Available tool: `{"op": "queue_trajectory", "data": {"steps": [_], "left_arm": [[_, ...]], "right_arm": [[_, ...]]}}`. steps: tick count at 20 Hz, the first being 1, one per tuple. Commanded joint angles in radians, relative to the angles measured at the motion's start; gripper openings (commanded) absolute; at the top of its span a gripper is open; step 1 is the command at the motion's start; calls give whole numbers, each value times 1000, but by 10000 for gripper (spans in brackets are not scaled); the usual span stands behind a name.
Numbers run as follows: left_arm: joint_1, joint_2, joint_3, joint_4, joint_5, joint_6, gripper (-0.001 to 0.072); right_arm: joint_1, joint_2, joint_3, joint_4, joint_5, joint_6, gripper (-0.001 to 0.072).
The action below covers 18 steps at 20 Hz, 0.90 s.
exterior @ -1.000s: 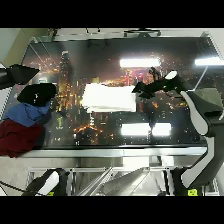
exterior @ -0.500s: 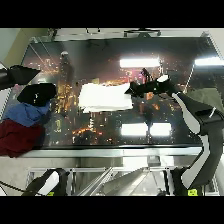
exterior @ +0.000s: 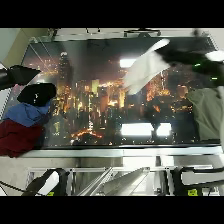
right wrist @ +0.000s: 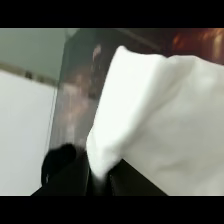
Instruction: Fold the shirts.
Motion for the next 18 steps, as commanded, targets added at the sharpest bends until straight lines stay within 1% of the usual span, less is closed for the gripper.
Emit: {"op": "queue_trajectory", "data": {"steps": [1, 3, 4, 5, 7, 10, 11, 13, 15, 18], "left_arm": [[0, 0, 0, 1, 0, 0, 18], [0, 0, 0, 1, -1, 0, 18], [0, 0, 0, 1, -1, 0, 18], [0, 0, 0, 1, -2, 0, 18], [0, 0, 0, 1, -14, 0, 18], [0, 0, 0, 2, -43, 1, 18], [0, 0, 0, 2, -43, 1, 18], [0, -1, 0, 2, -43, 1, 18], [0, 0, 0, 2, -44, 0, 18], [0, 0, 0, 2, -44, 1, 17]], "right_arm": [[-230, 124, 9, -93, -29, 195, 14], [-364, 154, 8, -211, 54, 315, 14], [-430, 172, 1, -291, 127, 358, 13], [-486, 201, -25, -362, 164, 400, 12], [-600, 302, -136, -494, 186, 405, 12], [-781, 443, -381, -653, 291, 371, 12], [-841, 492, -477, -705, 304, 372, 12], [-945, 583, -644, -773, 265, 371, 13], [-1039, 666, -783, -783, 193, 326, 16], [-1083, 692, -884, -796, 163, 322, 16]]}}
